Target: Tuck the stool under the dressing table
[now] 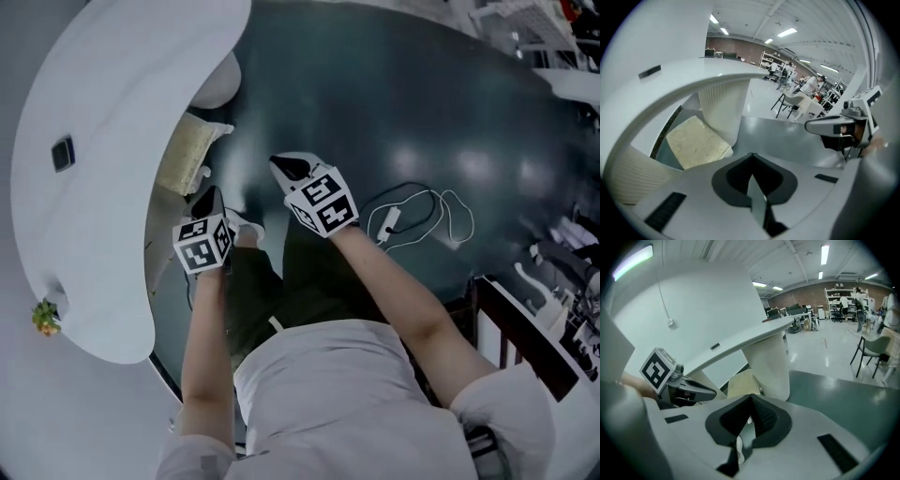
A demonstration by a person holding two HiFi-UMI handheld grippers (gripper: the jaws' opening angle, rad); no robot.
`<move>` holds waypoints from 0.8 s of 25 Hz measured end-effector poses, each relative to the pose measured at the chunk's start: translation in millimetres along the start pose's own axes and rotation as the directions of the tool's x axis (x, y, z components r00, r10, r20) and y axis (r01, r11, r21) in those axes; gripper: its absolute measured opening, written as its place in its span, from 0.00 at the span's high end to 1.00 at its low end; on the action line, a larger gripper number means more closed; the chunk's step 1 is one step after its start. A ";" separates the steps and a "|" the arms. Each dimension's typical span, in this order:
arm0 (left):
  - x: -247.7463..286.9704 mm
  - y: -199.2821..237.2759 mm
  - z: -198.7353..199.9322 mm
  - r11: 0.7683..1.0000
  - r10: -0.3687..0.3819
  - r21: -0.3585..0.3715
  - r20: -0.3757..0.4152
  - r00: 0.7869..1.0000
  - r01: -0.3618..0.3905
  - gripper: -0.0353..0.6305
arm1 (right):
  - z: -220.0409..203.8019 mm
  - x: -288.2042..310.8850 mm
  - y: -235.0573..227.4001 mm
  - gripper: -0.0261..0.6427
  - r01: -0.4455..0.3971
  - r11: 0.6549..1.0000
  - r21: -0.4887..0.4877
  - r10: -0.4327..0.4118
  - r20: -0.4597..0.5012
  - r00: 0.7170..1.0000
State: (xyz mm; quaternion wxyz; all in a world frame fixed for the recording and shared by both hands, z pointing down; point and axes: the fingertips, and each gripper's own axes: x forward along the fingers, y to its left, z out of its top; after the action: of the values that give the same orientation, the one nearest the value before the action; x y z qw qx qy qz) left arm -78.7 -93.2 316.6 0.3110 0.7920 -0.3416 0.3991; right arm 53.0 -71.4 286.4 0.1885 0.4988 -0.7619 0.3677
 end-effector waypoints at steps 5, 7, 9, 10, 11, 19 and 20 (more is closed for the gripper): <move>-44.3 -20.7 43.2 0.997 -0.001 0.074 0.118 0.993 -0.008 0.94 | 40.7 -46.3 7.8 0.95 0.011 0.999 -0.032 -0.009 0.070 0.998; -62.6 -26.9 59.3 0.995 -0.001 0.094 0.164 0.986 -0.014 0.94 | 57.2 -62.9 14.7 0.95 0.013 0.998 -0.053 -0.008 0.096 0.995; -82.4 -34.8 75.5 0.994 -0.002 0.110 0.210 0.978 -0.022 0.94 | 74.3 -81.3 23.6 0.95 0.011 0.997 -0.081 -0.001 0.124 0.992; -92.5 -39.9 82.9 0.993 -0.005 0.118 0.229 0.973 -0.023 0.94 | 82.4 -91.4 28.7 0.95 0.008 0.995 -0.096 0.005 0.138 0.990; -102.1 -45.7 90.3 0.992 -0.011 0.125 0.248 0.969 -0.021 0.94 | 90.5 -101.4 33.4 0.95 0.006 0.994 -0.111 0.012 0.153 0.988; -179.8 -92.9 155.3 0.987 -0.076 0.161 0.435 0.897 0.005 0.94 | 150.7 -167.7 60.5 0.95 0.004 0.976 -0.220 0.055 0.260 0.964; -192.0 -101.1 163.3 0.986 -0.079 0.165 0.460 0.885 0.002 0.94 | 156.7 -179.8 62.8 0.95 0.005 0.974 -0.226 0.058 0.273 0.960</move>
State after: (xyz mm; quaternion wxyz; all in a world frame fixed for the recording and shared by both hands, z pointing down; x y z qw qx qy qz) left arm -16.4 -103.9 52.5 0.1639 0.8937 -0.3565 0.2175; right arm 86.6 -62.3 42.2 0.1302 0.5106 -0.8240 0.2081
